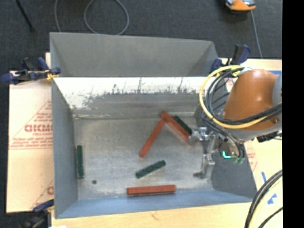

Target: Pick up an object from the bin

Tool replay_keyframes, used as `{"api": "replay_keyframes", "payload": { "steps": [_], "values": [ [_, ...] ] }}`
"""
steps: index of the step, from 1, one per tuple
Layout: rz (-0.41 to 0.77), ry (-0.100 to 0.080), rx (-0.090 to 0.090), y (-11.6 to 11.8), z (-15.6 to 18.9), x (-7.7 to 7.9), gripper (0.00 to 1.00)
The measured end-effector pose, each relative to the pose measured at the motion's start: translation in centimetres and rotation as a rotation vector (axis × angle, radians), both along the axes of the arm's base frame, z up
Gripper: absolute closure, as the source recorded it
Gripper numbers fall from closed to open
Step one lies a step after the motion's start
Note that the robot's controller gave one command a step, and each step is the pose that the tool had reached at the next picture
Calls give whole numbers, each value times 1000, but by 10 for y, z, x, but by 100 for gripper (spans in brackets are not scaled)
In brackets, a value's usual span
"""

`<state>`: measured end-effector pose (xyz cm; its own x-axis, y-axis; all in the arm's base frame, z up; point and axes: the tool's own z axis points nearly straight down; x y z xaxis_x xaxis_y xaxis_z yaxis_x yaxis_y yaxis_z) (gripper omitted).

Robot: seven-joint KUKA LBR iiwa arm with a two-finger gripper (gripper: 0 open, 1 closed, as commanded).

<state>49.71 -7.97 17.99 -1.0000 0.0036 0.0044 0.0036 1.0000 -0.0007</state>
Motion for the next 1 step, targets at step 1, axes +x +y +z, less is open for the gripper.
{"api": "replay_keyframes", "payload": {
  "steps": [1],
  "values": [
    [169,-10,0,52,-111,-12,0]
  ]
}}
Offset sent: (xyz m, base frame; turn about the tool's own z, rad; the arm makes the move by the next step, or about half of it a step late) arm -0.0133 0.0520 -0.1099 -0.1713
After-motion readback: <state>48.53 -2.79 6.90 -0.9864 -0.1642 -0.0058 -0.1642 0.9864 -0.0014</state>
